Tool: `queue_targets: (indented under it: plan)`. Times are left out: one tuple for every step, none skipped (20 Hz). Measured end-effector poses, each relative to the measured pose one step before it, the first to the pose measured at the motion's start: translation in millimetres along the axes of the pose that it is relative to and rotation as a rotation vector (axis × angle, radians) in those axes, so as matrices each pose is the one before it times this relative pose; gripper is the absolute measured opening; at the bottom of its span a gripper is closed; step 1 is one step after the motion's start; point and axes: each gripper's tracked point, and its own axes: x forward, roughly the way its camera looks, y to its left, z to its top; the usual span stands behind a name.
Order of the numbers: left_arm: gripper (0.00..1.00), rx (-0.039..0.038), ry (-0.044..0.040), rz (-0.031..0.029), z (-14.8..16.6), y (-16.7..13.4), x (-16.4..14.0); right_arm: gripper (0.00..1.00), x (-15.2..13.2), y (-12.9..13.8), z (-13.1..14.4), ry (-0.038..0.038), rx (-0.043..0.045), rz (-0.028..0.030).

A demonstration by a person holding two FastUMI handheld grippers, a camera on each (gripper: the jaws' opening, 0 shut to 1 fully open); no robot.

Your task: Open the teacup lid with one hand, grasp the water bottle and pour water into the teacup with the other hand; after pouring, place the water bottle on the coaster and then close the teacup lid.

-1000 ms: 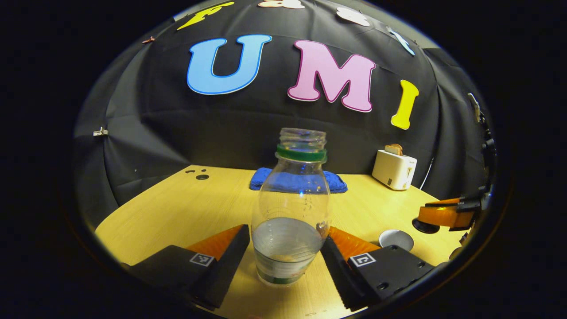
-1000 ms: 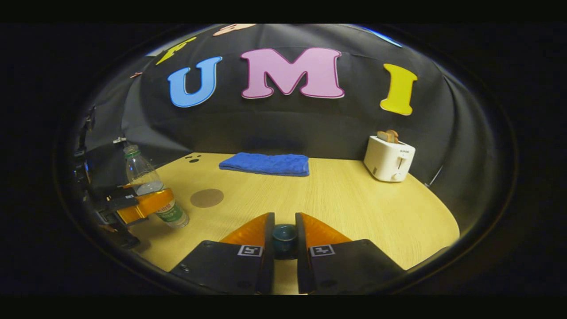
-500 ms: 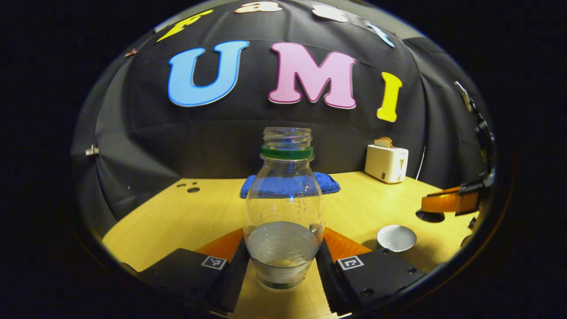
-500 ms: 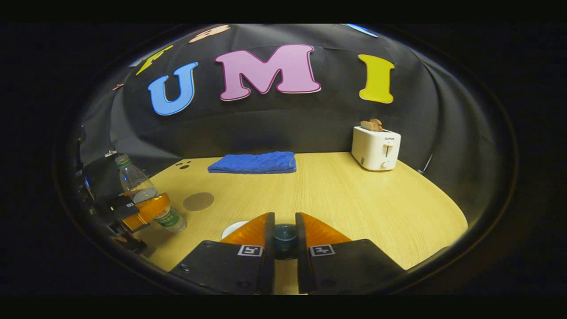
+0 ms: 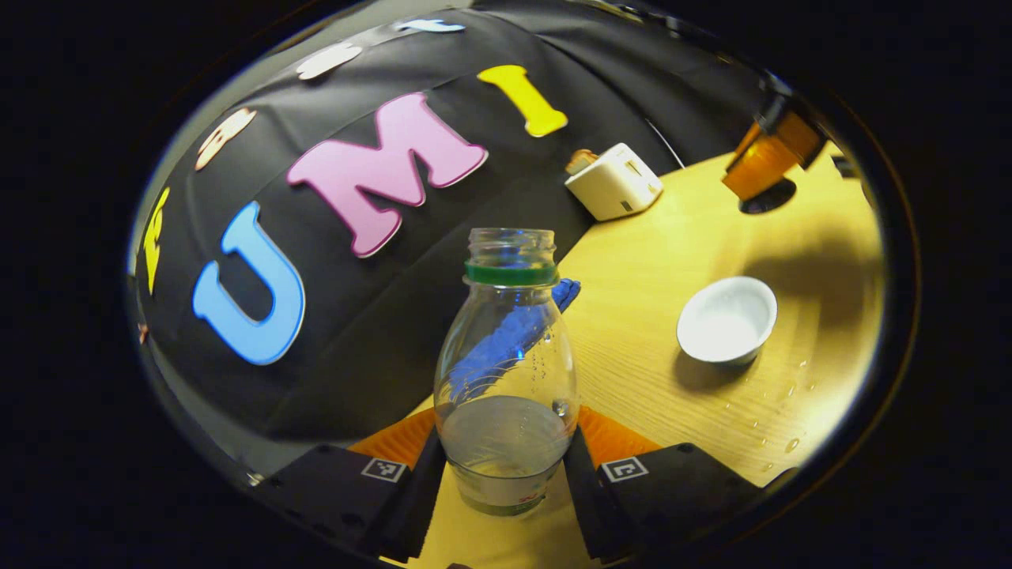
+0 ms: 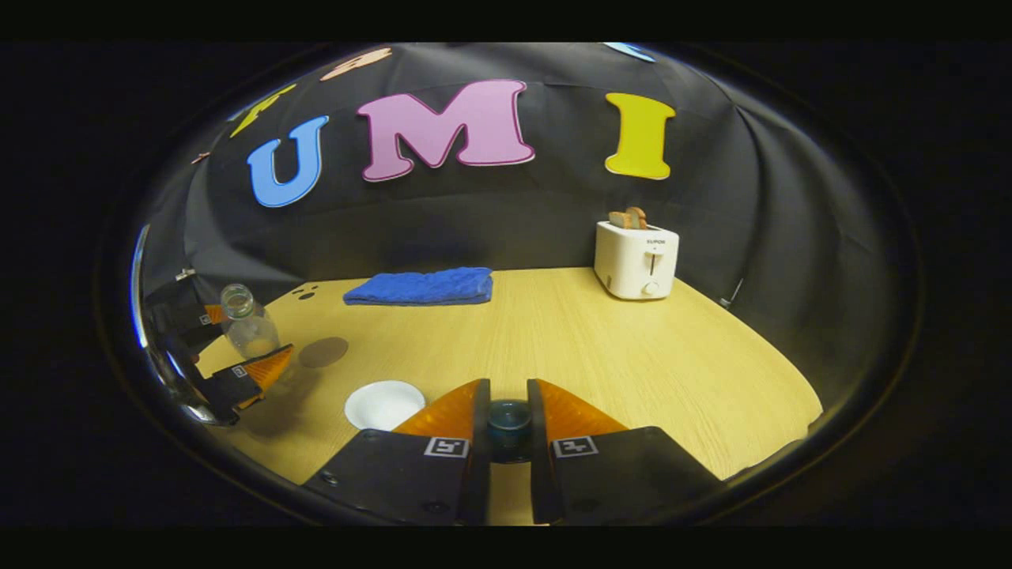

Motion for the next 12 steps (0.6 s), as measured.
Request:
queue_targets:
  plan:
    - [0.74,0.04613,0.0042,-0.00461,-2.17,-4.53,0.91,0.24,-0.68,-3.77,-0.91,0.00126,-0.00062,-0.00368]
    - [0.74,0.03914,0.01431,-0.00557,-2.06,-3.95,1.05,0.24,-0.31,-4.42,-0.4,0.00051,-0.00379,-0.00381]
    - [0.74,0.03283,0.01505,-0.00118,-2.65,-1.86,5.27,0.24,-1.1,-4.17,-0.66,-0.0001,-0.00422,-0.00351]
    - [0.74,0.04652,0.01,-0.0018,-0.63,-1.68,3.6,0.28,-0.25,-3.37,-0.4,0.00024,-0.00425,-0.00345]
    - [0.74,0.06421,0.00147,0.01345,1.46,0.73,1.67,0.23,0.33,-4.66,-1.27,0.00063,-0.00475,-0.00545]
    - [0.75,0.0671,-0.00524,0.01149,1.8,2.58,2.24,0.24,0.09,-4.33,-1.07,0.0006,-0.00418,-0.00642]
    - [0.74,0.04328,-0.0002,0.00591,0.36,-0.15,1.88,0.19,-0.71,-2.54,-1.65,0.0023,-0.0017,-0.00457]
    - [0.74,0.01871,0.00691,-0.0077,0.27,-2.94,1.79,0.24,0.95,-2.44,-1.8,0.00264,0.0034,-0.00252]
    - [0.74,0.01108,-0.00249,-0.00891,1.09,-2.21,2.4,0.24,-0.75,-2.01,-2.22,0.00298,0.00567,-0.00259]
    - [0.74,0.02133,-0.00405,-0.00383,0.61,-1.48,3.99,0.24,1.11,-1.51,-1.04,0.0031,0.00647,-0.0024]
    - [0.74,0.03255,-0.01148,0.0002,1.98,0.0,1.91,0.24,0.08,-1.32,-1.42,0.00143,0.00699,-0.00263]
    - [0.75,0.03481,-0.01276,0.00135,2.54,-0.6,2.87,0.24,-0.07,-0.81,-0.46,0.00009,0.00752,-0.00211]
